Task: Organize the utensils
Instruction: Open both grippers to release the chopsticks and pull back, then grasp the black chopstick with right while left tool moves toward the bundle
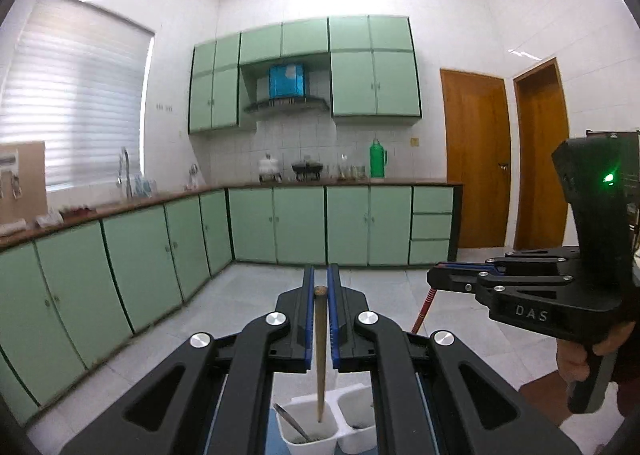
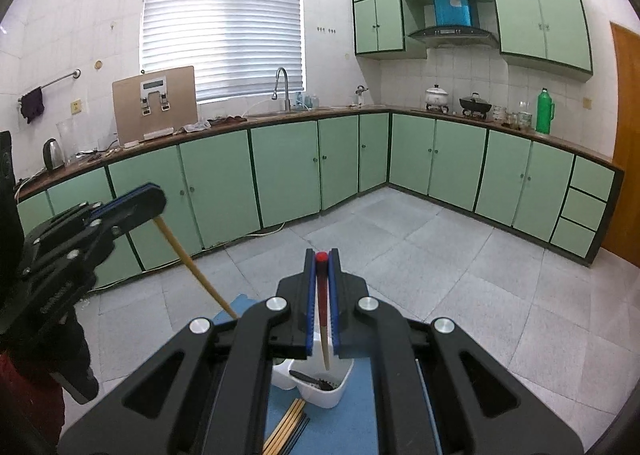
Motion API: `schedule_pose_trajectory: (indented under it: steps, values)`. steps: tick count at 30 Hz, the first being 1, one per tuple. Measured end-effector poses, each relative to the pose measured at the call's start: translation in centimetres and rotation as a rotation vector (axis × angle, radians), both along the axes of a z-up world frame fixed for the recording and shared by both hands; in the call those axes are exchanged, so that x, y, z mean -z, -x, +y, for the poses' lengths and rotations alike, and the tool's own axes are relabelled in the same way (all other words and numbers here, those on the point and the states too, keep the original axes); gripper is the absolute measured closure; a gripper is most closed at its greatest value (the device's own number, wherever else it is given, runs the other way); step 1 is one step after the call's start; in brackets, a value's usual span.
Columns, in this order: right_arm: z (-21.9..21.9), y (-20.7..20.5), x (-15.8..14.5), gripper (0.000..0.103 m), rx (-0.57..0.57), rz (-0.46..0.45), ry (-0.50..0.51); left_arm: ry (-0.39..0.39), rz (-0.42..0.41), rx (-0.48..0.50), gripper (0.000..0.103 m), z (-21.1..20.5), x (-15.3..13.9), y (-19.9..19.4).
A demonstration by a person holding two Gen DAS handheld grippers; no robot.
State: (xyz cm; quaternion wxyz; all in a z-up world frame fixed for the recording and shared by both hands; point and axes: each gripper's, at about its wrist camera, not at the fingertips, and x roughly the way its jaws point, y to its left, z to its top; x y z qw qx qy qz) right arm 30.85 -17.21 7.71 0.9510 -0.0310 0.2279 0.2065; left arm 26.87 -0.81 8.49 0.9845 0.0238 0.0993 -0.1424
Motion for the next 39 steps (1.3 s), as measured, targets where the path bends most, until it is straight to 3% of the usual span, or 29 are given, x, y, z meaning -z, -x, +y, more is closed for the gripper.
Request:
schedule_pose_trajectory:
  steps: [8, 14, 16, 18, 22, 26, 35, 39]
  values:
    - [1.1, -2.5, 5.1, 0.096, 0.010, 0.123, 0.038, -0.018, 0.155, 0.002, 0.096, -0.2, 5.9, -4.5]
    - [-0.2, -1.9, 6.5, 0.067, 0.074, 0.136, 0.020, -0.025, 0.197, -0.011, 0.083, 0.6, 7.0, -4.5]
    - [-1.0, -0.8, 6.3, 0.058, 0.106, 0.108, 0.015, -0.030, 0.190, -0.017, 0.077, 0.8, 6.9, -3.6]
    - [-1.6, 0.5, 6.2, 0.045, 0.130, 0.085, 0.009, -0.036, 0.183, -0.028, 0.064, 1.0, 6.8, -2.2]
    - [-2.9, 4.0, 7.2, 0.033, 0.166, 0.052, -0.004, -0.046, 0.175, -0.038, 0.055, 1.3, 7.8, 1.5]
    - [-3.6, 7.8, 10.2, 0.021, 0.199, 0.058, -0.015, -0.033, 0.232, -0.044, 0.047, 1.3, 10.8, 5.0]
    - [-1.1, 15.0, 19.1, 0.018, 0.230, 0.159, 0.055, -0.036, 0.464, -0.089, 0.041, 1.8, 20.6, 9.8]
    - [0.0, 16.9, 22.7, 0.018, 0.215, 0.250, 0.072, -0.060, 0.532, -0.121, 0.039, 2.4, 23.6, 10.6]
